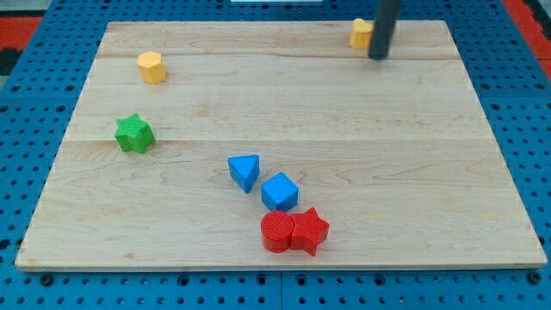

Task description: Touch the left side of the yellow hexagon

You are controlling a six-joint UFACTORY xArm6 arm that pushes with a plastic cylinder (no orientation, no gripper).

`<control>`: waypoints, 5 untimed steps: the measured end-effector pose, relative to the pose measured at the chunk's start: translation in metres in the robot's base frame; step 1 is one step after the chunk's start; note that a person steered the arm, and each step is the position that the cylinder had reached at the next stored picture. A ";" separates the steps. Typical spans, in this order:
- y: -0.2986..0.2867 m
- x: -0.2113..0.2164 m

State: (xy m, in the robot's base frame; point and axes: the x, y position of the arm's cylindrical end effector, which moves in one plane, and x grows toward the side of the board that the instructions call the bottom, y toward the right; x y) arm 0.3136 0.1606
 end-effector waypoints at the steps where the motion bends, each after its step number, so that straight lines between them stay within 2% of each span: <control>1: -0.099 0.046; 2: -0.233 0.061; 3: -0.341 0.061; 4: -0.386 0.028; 5: -0.352 -0.018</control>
State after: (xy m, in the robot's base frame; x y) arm 0.2955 -0.1911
